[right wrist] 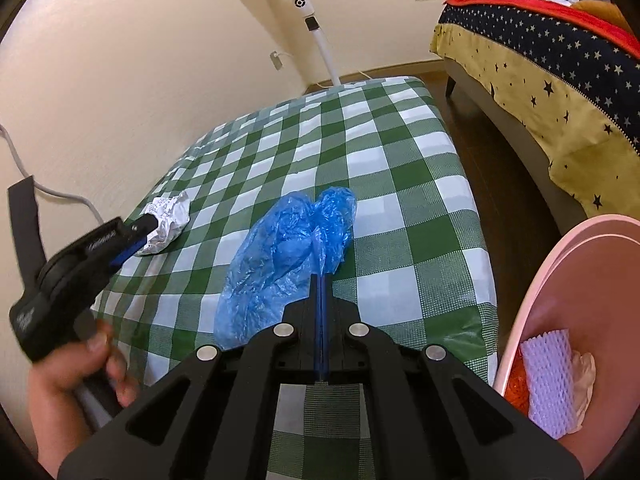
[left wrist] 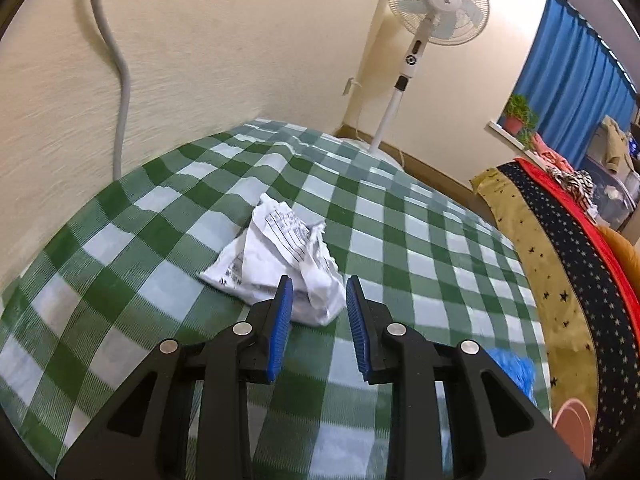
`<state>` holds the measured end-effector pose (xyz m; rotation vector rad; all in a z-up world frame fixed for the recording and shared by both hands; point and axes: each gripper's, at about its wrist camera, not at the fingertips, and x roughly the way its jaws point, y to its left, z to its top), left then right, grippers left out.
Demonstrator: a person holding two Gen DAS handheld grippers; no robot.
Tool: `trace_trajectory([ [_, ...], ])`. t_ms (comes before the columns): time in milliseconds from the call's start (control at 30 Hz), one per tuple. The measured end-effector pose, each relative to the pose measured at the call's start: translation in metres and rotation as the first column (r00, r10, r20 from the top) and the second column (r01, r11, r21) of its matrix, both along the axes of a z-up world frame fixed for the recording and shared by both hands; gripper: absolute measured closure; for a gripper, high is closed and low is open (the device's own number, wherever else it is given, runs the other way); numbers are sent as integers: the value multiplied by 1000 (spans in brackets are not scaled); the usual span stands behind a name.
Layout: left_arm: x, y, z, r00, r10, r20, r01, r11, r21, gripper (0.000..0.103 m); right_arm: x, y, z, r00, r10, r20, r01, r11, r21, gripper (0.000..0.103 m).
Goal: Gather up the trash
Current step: 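Close the left tool on the crumpled white printed paper and lift it, then carry the paper and blue shoe cover with both tools over the pink bin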
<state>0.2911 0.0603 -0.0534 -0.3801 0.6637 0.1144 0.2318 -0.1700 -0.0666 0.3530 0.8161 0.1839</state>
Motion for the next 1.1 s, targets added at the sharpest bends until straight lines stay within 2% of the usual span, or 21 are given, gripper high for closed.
trace_trajectory([
  [100,16,-3,-8,998,-18,-61,18,1000,-3,75,1,1,-1,1000,6,0,-6,1000,-5,103],
  [167,18,-4,-9,998,-20,-63,20,1000,-5,76,1,1,-2,1000,10,0,-10,1000,-7,103],
  [233,20,-8,-11,996,-41,-77,41,999,0,91,1,2,-2,1000,11,1,-11,1000,-7,103],
  [433,6,-11,-5,996,-47,-71,48,999,6,94,-2,0,5,1000,15,23,-15,1000,-13,103],
  [600,-18,-14,11,997,-52,-51,53,998,15,94,-10,-5,16,999,8,47,-7,1000,-19,103],
  [1100,-117,-44,63,990,-138,9,136,981,141,94,-65,-19,71,988,3,156,4,999,-45,103],
])
